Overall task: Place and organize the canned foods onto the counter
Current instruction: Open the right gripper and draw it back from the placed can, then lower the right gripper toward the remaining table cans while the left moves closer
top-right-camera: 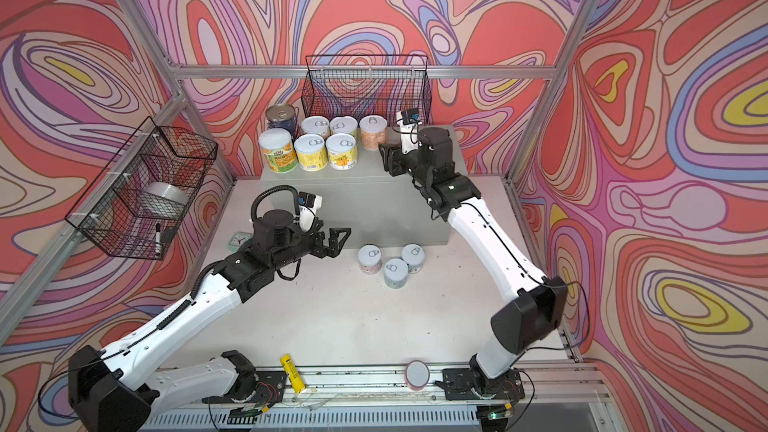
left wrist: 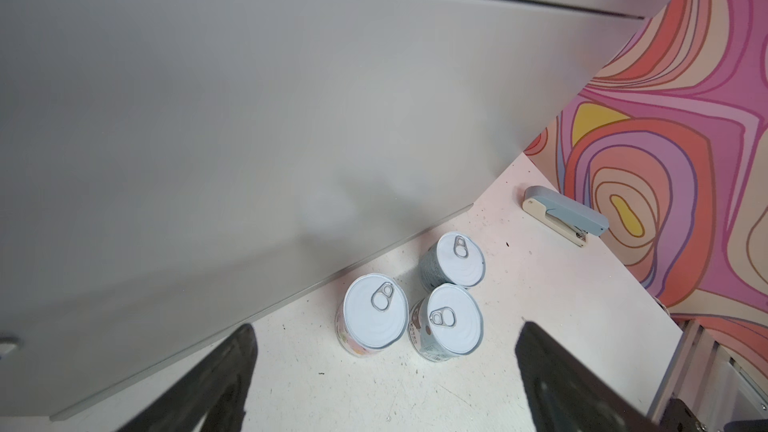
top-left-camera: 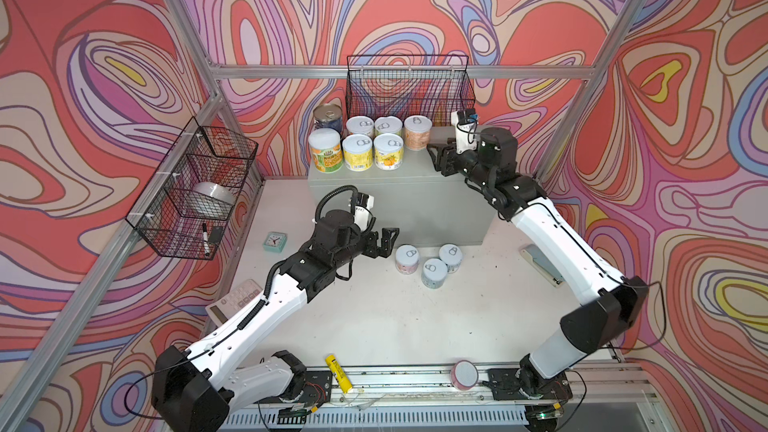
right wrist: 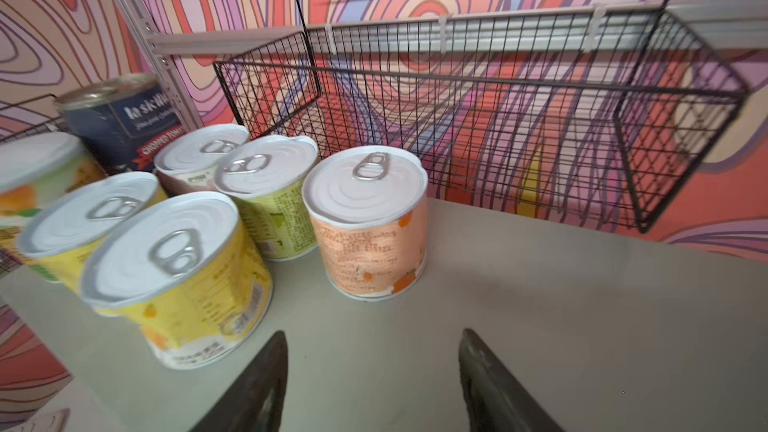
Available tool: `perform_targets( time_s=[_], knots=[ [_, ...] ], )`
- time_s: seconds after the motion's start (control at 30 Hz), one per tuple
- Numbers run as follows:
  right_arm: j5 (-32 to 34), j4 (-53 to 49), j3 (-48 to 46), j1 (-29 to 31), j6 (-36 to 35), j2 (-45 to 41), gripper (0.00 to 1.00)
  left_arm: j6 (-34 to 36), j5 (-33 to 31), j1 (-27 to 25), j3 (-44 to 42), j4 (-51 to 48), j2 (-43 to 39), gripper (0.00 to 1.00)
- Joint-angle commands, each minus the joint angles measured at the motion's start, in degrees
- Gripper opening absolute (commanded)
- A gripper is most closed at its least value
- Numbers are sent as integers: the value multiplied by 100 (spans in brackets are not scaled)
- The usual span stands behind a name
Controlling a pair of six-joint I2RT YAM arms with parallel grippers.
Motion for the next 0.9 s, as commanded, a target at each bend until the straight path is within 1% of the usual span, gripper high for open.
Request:
perform_targets(
  time_s=[0.0,0.1,0.2,0.27,0.33,0.43,0.53,0.6,0.73,0.87],
  knots=[
    [-183,-286,-593,-14,175,-703,70,-86,126,27,-476,504,-350,99],
    [-28,-373,-1406,148,325,-1345,71,-128,59,14,-841,623,-502,98],
    [246,-447,-2199,509,401,-1862,73,-110,-135,-26,-1054,609,-591,97],
    [677,-386,-2781,939,359,-2191,76,-110,-146,-34,-1167,655,-656,97],
    [1093,-369,-3257,1334,402,-2469,76,-144,-149,-42,-1255,737,-692,96],
    [1405,-274,-3932,1726,679,-2944,77,-197,-89,-69,-1365,925,-697,94],
    [1506,-231,-4570,1917,1014,-3387,77,-245,68,-141,-1451,1150,-628,93],
    [1617,-309,-4894,2061,1163,-3623,77,-221,61,-272,-1483,1250,-561,93],
    [1796,-513,-5278,2192,1384,-3979,78,-76,-367,-683,-1486,1243,-498,93],
    [1839,-724,-5512,2213,1576,-4108,79,-144,-585,-771,-1637,1362,-467,93]
  ],
)
